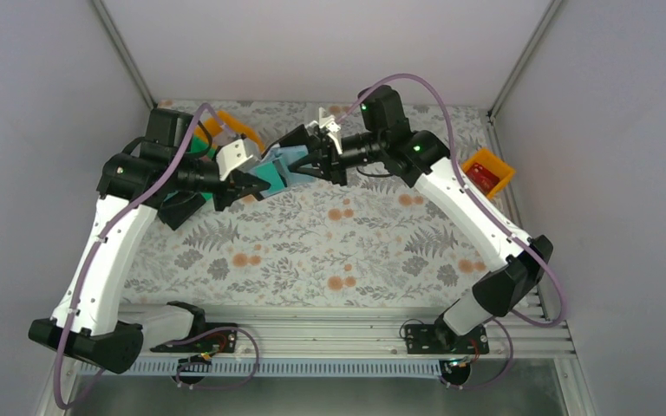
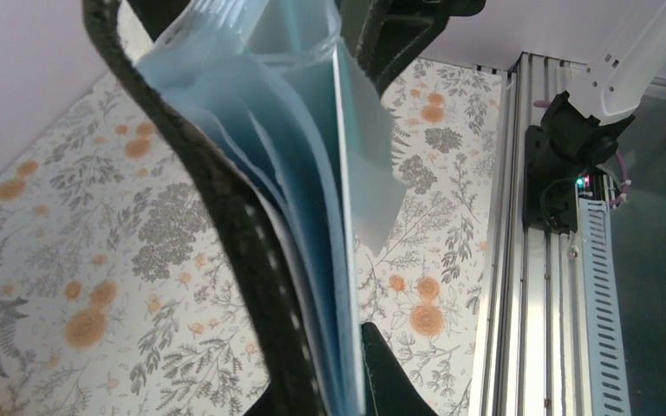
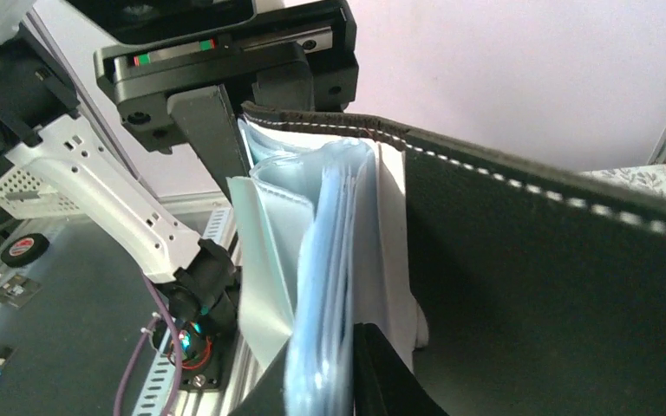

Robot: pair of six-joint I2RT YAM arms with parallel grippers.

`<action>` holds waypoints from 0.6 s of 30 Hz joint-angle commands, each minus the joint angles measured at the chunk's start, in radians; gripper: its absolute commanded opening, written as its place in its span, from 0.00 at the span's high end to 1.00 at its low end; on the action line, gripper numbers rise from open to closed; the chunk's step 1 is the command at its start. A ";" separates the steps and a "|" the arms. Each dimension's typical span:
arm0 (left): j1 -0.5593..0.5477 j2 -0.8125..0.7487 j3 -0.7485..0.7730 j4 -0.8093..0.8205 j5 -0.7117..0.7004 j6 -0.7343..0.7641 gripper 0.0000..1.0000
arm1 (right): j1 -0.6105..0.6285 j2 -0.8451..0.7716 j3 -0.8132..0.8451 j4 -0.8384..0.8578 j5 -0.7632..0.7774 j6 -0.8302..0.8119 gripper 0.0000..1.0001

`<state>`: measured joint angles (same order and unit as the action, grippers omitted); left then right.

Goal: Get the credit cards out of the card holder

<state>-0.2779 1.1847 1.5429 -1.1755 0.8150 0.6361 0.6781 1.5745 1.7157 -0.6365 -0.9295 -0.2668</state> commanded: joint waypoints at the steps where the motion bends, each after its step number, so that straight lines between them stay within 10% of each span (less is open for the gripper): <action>1: -0.004 0.013 0.038 0.069 0.004 -0.031 0.98 | 0.012 -0.038 -0.052 0.058 -0.087 0.055 0.91; 18: 0.001 0.031 0.048 0.083 -0.033 -0.063 0.91 | -0.004 -0.037 -0.099 0.166 -0.072 0.296 0.96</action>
<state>-0.2787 1.2110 1.5673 -1.1931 0.7963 0.5884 0.6659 1.5612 1.6211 -0.4816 -0.9390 -0.0479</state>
